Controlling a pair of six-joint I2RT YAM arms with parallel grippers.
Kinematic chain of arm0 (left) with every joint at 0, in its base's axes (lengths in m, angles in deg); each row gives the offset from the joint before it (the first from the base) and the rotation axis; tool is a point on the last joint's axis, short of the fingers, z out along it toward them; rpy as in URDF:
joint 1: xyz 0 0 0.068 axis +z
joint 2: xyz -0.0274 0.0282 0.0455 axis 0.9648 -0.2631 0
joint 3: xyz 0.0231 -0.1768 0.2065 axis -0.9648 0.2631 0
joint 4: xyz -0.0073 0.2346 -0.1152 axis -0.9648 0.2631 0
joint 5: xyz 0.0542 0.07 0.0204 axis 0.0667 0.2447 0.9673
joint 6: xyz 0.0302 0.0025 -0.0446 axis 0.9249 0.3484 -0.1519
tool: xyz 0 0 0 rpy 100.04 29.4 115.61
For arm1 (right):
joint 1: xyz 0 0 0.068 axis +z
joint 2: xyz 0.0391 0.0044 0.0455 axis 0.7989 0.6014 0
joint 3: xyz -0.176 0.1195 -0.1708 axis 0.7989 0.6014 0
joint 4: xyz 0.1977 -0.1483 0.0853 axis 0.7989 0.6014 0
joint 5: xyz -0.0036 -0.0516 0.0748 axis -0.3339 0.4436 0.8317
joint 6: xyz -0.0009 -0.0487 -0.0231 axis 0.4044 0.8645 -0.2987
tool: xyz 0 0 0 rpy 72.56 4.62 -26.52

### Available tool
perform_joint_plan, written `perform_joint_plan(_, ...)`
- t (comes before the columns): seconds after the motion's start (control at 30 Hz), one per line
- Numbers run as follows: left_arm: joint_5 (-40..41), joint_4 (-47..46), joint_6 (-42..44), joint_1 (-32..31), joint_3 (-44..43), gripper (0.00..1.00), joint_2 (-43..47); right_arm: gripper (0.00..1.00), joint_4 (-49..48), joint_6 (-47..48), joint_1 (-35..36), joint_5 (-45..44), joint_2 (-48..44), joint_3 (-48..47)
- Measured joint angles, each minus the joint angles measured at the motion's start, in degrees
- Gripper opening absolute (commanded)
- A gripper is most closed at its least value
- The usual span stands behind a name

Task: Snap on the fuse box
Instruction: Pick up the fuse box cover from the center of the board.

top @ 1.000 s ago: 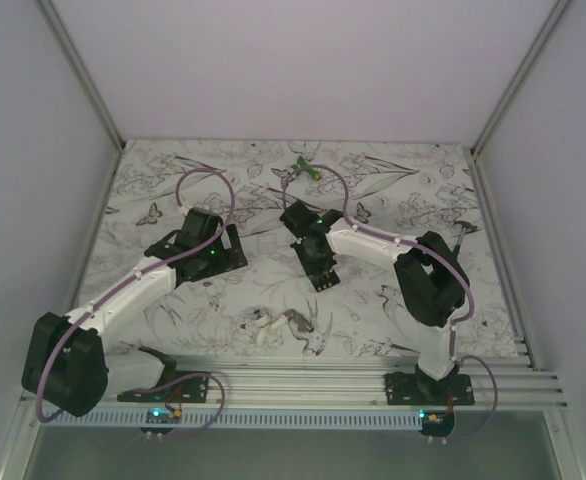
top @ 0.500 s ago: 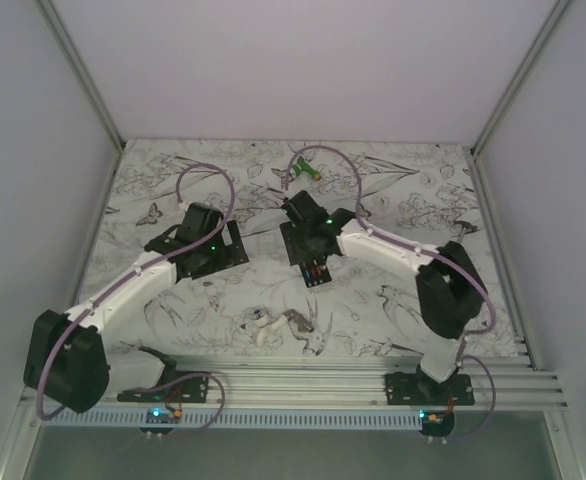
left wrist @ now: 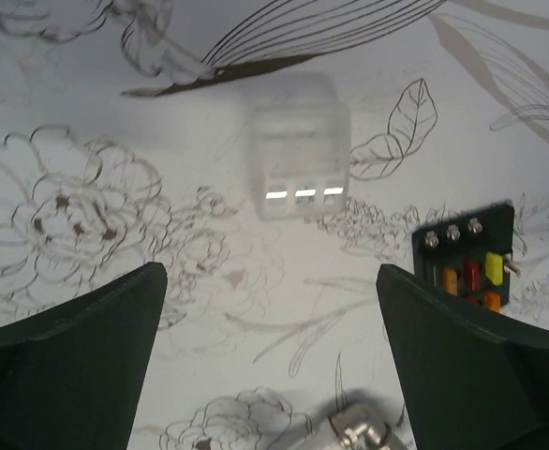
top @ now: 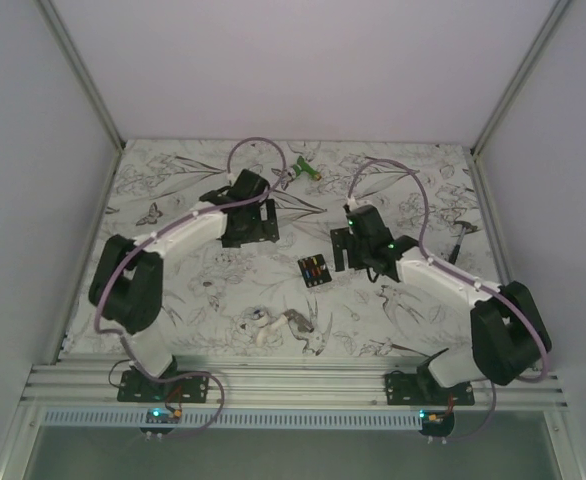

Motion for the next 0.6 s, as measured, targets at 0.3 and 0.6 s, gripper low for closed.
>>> perform_joint_plan(0.3,4.2,4.2,2.6,-1.4,-12.3,0.92,-15.3,0.86,-7.9,2.0,-3.7,0.6,-1.6,7.0)
perform_joint_plan(0.6,4.9,5.7,3.6,-1.6,-16.7,0.76,-20.8,0.85,-13.9,2.1,-3.6,4.1,3.7,7.8)
